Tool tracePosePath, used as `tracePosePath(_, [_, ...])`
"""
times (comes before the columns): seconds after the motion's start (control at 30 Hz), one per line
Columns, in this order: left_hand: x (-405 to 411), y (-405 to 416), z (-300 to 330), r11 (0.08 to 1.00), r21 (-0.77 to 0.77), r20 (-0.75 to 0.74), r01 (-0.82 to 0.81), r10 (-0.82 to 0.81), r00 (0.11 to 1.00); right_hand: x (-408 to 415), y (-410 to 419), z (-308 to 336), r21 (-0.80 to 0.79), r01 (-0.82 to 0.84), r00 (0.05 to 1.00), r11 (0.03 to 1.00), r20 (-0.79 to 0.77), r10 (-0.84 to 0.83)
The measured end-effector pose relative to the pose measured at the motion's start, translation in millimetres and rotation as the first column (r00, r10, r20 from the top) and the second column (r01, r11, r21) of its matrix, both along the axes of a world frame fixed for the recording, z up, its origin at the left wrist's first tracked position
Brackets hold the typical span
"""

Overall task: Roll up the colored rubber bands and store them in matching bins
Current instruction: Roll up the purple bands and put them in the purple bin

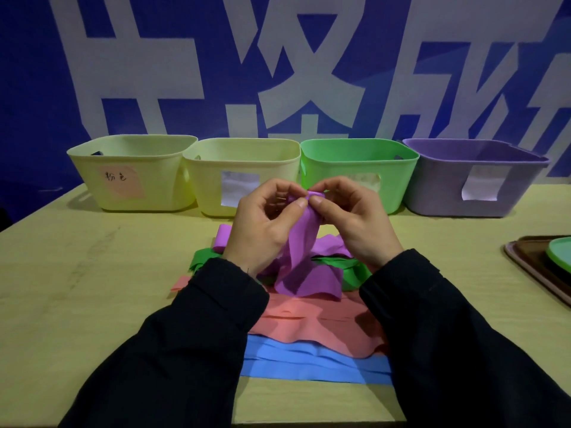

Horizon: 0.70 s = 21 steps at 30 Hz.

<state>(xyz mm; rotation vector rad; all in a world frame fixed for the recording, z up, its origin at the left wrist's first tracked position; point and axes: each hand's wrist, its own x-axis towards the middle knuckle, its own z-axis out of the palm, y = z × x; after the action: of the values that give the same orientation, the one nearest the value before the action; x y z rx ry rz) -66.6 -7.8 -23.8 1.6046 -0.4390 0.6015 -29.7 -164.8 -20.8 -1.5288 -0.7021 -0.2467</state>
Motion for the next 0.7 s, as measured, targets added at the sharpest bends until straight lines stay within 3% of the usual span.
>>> tracePosePath(0.37, [2,2,2,0.993,0.048,-0.014,-0.107,0.108,0.994,-4,1,1,-0.02,0.031,0.995,0.999,0.091,-0.03])
tracePosePath(0.6, [0,3,7,0.995,0.038,0.029,-0.087,0.086,0.996,-2,-1,8,-0.004,0.003,0.999,1.0,-0.041,-0.003])
tracePosePath(0.7, [0,2,6,0.998,0.025,-0.007,-0.055,0.055,0.998,0,-1,5,-0.018,0.049,0.999,0.999,0.007,-0.049])
